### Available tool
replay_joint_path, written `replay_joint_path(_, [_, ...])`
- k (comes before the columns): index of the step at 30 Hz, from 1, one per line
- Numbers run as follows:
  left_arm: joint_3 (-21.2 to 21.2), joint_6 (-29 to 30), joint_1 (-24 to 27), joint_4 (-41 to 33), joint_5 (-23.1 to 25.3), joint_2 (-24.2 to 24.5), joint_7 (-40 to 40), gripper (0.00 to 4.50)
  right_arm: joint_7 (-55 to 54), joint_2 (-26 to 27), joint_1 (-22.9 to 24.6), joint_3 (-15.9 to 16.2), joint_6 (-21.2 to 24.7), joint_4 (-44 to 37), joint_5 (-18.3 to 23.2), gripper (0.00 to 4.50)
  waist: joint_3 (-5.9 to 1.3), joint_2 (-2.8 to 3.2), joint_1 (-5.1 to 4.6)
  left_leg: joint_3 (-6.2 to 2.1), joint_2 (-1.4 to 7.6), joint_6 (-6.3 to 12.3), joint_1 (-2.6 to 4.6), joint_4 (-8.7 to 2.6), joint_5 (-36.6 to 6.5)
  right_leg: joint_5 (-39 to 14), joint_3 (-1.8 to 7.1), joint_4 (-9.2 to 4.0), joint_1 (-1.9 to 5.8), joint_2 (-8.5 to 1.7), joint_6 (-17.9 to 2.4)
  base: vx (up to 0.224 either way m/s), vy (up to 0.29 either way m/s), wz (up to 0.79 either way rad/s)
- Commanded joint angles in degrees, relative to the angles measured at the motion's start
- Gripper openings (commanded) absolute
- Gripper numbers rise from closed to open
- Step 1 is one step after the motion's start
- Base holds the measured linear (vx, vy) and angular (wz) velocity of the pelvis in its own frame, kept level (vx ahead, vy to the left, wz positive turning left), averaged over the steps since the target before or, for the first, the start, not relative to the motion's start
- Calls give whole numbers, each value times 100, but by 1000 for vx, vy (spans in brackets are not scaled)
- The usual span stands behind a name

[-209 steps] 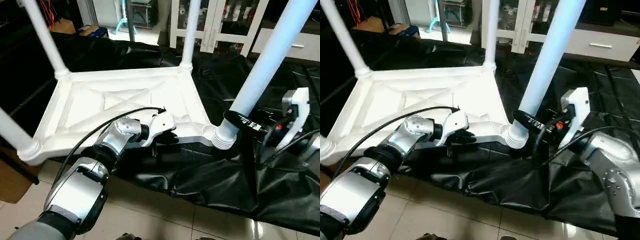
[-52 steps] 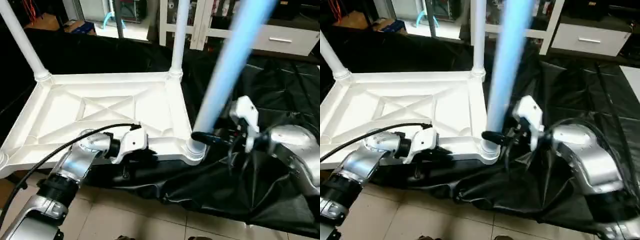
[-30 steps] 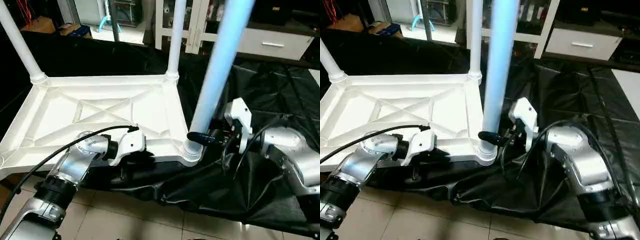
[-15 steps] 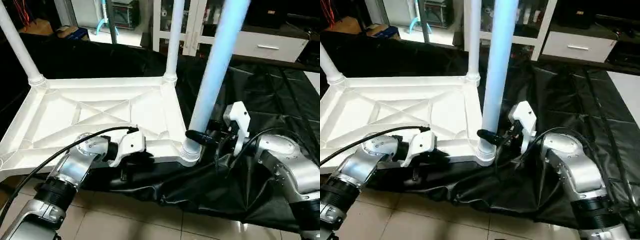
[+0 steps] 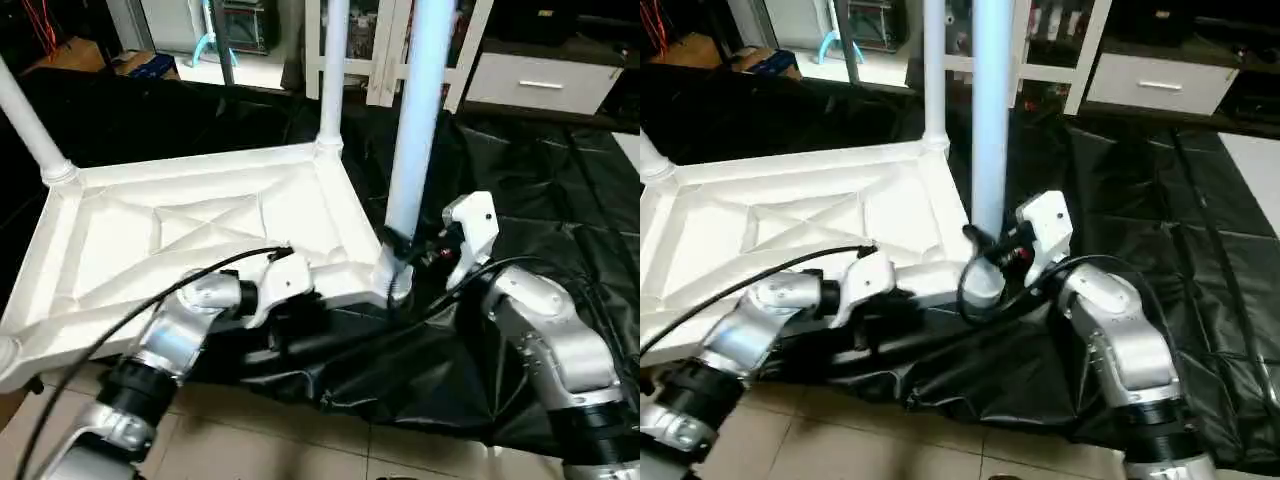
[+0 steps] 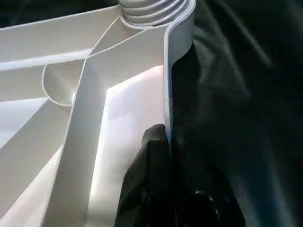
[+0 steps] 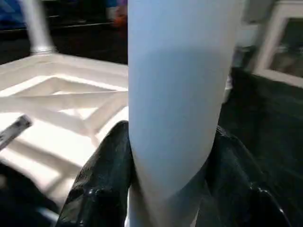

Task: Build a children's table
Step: Insert table leg to table base

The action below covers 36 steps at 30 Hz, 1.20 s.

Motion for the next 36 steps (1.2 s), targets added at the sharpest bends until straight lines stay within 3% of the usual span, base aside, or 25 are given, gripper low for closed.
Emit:
replay_joint_path(1, [152,44,0,-68,-204,-147,356,0,-652,-65,386,-184,306,872,-570,180,-137,-65,-13,-239,436,-121,52,-520,-1711,-1247,174,-370,26,-168,-925,0,0,0])
replay_joint_path(3, [209,250,-57,-87,-213,-311,555,0,-982,72,447,-232,236,875,-701,180,-159,-50,14,-200,433,91,49,-474,-1199,-566,162,-321,50,-166,-1122,0,0,0])
replay_joint_path(7, [276,567,-231,-33,-137,-612,967,0,-1552,326,499,-284,180,967,-855,180,-163,-40,14,-203,438,248,24,-460,-1062,-435,147,-298,90,-170,-1247,0,0,0])
replay_joint_path(9, [371,943,-402,29,-51,-846,1416,0,-1941,471,442,-333,163,1140,-933,180,-178,-17,29,-191,431,218,50,-448,-944,-292,140,-283,88,-156,-1298,0,0,0])
replay_joint_path(13, [688,1687,-739,234,80,-1289,2489,0,-2578,727,349,-500,62,1369,-1057,180,-177,-42,27,-196,418,189,22,-442,-1037,-396,139,-301,125,-169,-1302,0,0,0])
replay_joint_path(16, [792,1855,-826,302,124,-1403,2827,0,-2766,803,357,-513,-13,1389,-1146,180,-191,-53,5,-205,409,270,6,-419,-1024,-372,136,-306,138,-178,-1282,0,0,0])
replay_joint_path(17, [820,1882,-839,317,125,-1432,2900,0,-2837,835,360,-521,-41,1399,-1161,180,-201,-51,-14,-216,409,326,-31,-410,-930,-258,128,-292,163,-190,-1290,0,0,0])
replay_joint_path(18, [862,1927,-847,324,106,-1472,2989,0,-2931,901,355,-546,-66,1426,-1160,180,-201,-56,-7,-196,405,399,2,-391,-797,-114,124,-290,138,-169,-1323,0,0,0])
replay_joint_path(23, [856,1951,-829,281,17,-1501,2912,0,-2912,1000,254,-602,-106,1586,-1009,180,-190,-40,-8,-196,411,549,4,-391,-751,-79,109,-278,147,-152,-1414,0,0,0])
replay_joint_path(28, [428,1417,-622,29,-11,-1215,2283,0,-2462,1030,185,-773,-155,1357,-589,180,-228,-53,-16,-206,418,564,13,-377,-767,-61,115,-254,169,-162,-1416,0,0,0])
replay_joint_path(31, [80,812,-329,-233,-71,-737,1422,0,-1675,842,141,-857,73,868,-13,180,-259,-30,-1,-215,418,805,-16,-334,-373,615,115,-171,227,-180,-1525,0,0,0])
replay_joint_path(32, [80,812,-329,-233,-71,-737,1422,0,-1675,842,141,-857,73,868,-13,180,-260,-22,7,-212,426,853,-1,-325,-305,726,110,-165,218,-171,-1552,0,0,0])
replay_joint_path(33, [-140,403,-128,-433,-131,-327,726,0,-883,475,99,-819,388,420,439,180,-262,-7,22,-195,428,919,21,-304,-140,946,107,-135,215,-152,-1644,0,0,0])
replay_joint_path(34, [-221,255,-65,-492,-139,-165,491,0,-575,309,81,-821,597,240,660,180,-269,-15,41,-212,438,926,4,-300,-100,979,109,-115,259,-155,-1649,0,0,0])
replay_joint_path(35, [-283,113,1,-549,-199,17,173,0,-190,61,37,-848,855,38,937,180,-280,-1,68,-189,452,943,53,-282,-19,1178,121,-87,251,-139,-1716,0,0,0])
replay_joint_path(36, [-308,29,45,-585,-275,141,-70,0,170,-196,2,-861,1083,-110,1180,180,-274,3,74,-187,461,938,44,-279,39,1236,120,-73,242,-134,-1741,0,0,0])
